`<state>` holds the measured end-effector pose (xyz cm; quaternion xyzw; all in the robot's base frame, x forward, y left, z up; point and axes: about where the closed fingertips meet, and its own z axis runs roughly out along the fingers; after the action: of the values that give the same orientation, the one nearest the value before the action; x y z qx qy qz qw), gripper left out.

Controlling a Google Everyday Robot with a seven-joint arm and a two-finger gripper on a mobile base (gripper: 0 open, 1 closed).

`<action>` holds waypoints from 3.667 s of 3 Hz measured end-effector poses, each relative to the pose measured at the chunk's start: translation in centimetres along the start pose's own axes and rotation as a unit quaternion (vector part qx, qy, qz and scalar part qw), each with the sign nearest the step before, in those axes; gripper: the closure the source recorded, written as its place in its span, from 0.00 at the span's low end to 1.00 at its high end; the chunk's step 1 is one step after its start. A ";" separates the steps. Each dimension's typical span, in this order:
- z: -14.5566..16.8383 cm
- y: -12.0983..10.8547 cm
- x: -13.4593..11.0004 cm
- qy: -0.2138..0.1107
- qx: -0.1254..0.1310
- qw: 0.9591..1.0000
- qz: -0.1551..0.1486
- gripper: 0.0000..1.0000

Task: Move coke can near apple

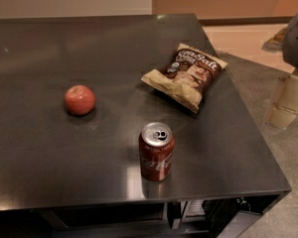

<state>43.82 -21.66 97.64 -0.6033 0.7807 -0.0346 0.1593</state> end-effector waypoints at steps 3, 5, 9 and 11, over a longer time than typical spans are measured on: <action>1.7 1.7 -3.3 -0.069 -0.050 0.996 -0.027 0.00; 3.9 6.5 -9.4 -0.191 -0.107 0.973 -0.069 0.00; 9.2 13.6 -16.4 -0.263 -0.179 0.940 -0.123 0.19; 8.4 12.3 -17.6 -0.273 -0.160 0.941 -0.120 0.65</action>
Offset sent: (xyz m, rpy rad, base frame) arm -0.0037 0.0264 -0.0123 0.0862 0.0816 0.0757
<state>38.65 -0.41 90.31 -0.6964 0.6240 0.2382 0.2624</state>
